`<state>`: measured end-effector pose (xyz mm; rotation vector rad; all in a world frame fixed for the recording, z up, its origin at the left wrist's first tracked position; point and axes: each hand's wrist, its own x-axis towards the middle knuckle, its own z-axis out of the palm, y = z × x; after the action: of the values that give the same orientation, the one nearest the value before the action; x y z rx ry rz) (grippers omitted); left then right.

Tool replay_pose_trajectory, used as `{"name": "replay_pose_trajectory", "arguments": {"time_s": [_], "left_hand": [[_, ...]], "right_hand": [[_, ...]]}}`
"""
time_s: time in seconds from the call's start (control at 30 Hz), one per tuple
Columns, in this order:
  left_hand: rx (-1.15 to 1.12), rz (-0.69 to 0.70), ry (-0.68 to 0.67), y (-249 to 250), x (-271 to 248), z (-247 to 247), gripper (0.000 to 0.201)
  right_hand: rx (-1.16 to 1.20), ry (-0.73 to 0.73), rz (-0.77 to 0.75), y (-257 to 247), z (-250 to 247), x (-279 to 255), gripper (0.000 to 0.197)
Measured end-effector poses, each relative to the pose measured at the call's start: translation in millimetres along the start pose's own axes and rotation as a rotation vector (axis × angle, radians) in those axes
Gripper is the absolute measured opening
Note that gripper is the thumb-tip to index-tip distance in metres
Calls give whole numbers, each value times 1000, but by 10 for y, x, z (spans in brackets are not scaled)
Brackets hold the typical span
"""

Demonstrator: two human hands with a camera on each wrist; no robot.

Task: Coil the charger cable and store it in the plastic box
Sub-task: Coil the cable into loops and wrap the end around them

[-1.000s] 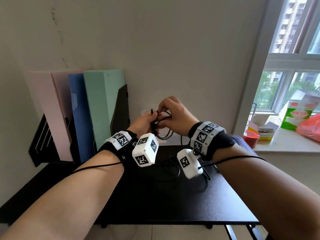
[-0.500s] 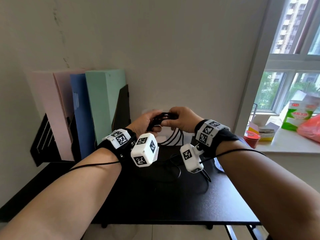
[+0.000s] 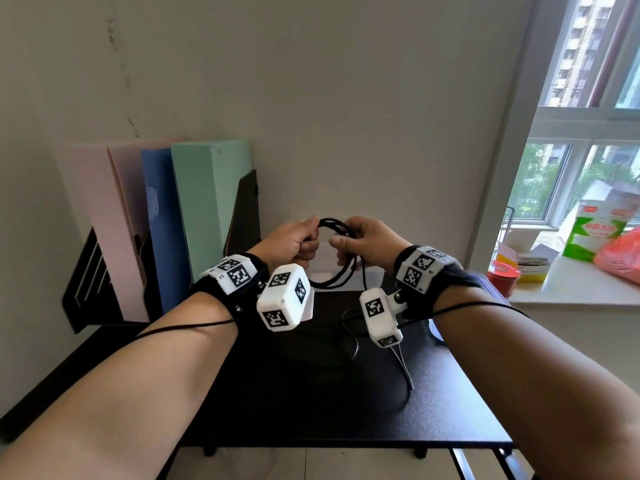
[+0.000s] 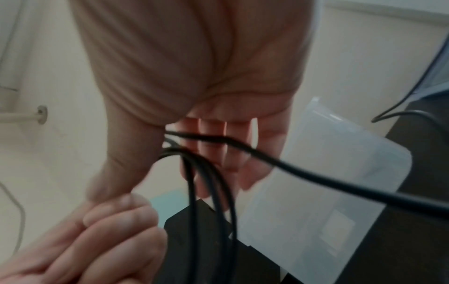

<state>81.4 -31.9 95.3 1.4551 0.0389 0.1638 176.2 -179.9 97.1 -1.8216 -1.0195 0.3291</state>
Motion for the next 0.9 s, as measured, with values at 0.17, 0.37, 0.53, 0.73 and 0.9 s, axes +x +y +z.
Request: {"name": "replay_pose_trajectory", "arguments": {"time_s": [0.17, 0.37, 0.53, 0.73, 0.9], "left_hand": [[-262, 56, 142, 72, 42, -140, 42], [-484, 106, 253, 99, 54, -349, 41], [-564, 93, 277, 91, 38, -514, 42], [-559, 90, 316, 27, 56, -497, 42], [-591, 84, 342, 33, 85, -465, 44]], "right_hand": [[-19, -192, 153, 262, -36, -84, 15], [-145, -149, 129, 567, -176, -114, 18], [-149, -4, 162, 779, -281, -124, 16], [-283, 513, 212, 732, -356, -86, 18], [-805, 405, 183, 450, -279, -162, 31]]}}
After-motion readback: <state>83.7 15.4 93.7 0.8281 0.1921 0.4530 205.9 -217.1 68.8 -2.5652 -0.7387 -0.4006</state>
